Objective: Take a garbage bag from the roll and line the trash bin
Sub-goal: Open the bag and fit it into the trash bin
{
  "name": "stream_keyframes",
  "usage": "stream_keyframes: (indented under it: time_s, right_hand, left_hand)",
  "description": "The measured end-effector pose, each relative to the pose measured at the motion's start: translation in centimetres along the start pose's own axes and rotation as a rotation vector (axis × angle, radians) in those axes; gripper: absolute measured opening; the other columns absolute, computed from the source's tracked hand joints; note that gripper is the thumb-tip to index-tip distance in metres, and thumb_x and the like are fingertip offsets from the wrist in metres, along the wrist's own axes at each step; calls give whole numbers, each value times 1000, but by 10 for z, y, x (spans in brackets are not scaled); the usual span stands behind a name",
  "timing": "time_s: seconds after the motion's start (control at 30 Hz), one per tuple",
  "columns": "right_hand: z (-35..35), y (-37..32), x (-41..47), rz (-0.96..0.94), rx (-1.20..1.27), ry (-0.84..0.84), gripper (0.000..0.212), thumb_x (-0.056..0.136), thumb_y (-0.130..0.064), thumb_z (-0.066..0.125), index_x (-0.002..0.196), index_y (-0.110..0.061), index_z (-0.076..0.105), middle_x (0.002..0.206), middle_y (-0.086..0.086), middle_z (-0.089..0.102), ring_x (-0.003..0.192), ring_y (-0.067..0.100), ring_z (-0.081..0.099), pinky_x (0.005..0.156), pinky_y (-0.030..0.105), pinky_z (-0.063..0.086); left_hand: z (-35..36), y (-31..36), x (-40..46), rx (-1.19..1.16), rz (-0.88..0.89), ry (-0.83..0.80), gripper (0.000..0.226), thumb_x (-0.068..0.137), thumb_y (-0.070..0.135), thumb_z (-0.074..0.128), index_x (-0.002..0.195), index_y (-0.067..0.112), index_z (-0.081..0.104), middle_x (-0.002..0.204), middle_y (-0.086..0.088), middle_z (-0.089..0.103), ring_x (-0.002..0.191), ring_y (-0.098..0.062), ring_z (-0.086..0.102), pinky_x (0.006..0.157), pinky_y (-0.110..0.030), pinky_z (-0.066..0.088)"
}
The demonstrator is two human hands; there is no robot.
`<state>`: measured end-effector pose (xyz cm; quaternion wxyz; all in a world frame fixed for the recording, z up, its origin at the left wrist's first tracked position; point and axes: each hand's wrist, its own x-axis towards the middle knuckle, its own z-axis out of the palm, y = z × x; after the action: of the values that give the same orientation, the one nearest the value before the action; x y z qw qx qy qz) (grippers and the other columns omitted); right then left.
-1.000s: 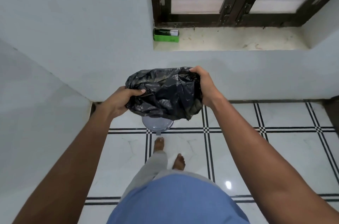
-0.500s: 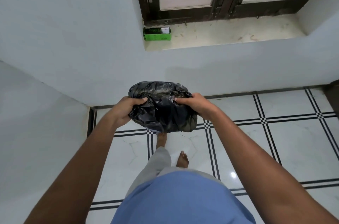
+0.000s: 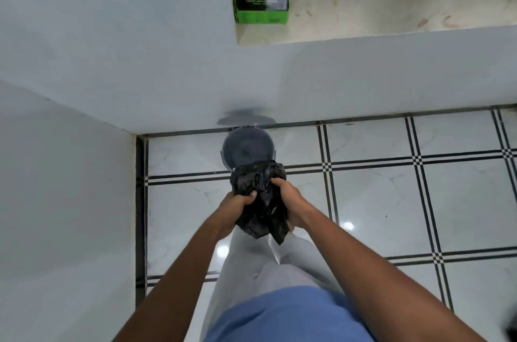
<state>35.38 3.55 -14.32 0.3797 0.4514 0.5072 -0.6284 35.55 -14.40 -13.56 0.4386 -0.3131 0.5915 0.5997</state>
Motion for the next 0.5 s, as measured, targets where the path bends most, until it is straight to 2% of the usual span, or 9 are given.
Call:
stream_keyframes:
  time_s: [0.13, 0.2, 0.3, 0.37, 0.5]
  right_hand:
    - [18, 2, 25, 55, 61, 26, 45, 102, -44, 56, 120, -13, 83, 111, 14, 85, 118, 36, 77, 114, 54, 57]
    - [26, 1, 46, 58, 84, 51, 43, 105, -39, 53, 119, -10, 82, 110, 14, 86, 117, 35, 77, 113, 52, 58]
    - [37, -3, 76, 50, 138, 88, 43, 108, -33, 49, 119, -6, 81, 106, 15, 86, 117, 36, 77, 109, 51, 60]
    - [44, -7, 102, 56, 179, 104, 44, 107, -33, 48, 118, -7, 81, 105, 14, 86, 116, 36, 77, 109, 51, 60]
    - [52, -13, 157, 72, 224, 148, 44, 109, -30, 45, 115, -7, 82, 106, 13, 86, 111, 31, 78, 101, 46, 62]
  left_hand:
    - [-2, -5, 21, 2, -7, 43, 38, 101, 26, 74, 137, 13, 71, 121, -5, 83, 117, -27, 76, 109, -49, 59]
    - [-5, -6, 38, 17, 2, 65, 31, 104, 23, 73, 133, 13, 73, 118, -5, 83, 113, -25, 77, 104, -45, 61]
    - [-7, -4, 62, 71, 58, 72, 19, 106, 17, 71, 124, 22, 74, 113, -1, 83, 109, -20, 78, 97, -37, 63]
    - [-12, -1, 84, 115, 91, 69, 21, 106, 14, 70, 121, 28, 72, 111, 4, 83, 106, -14, 78, 92, -32, 63]
    - [-21, 0, 143, 196, 117, 84, 21, 104, 12, 69, 122, 22, 73, 109, -9, 83, 100, -29, 80, 89, -48, 66]
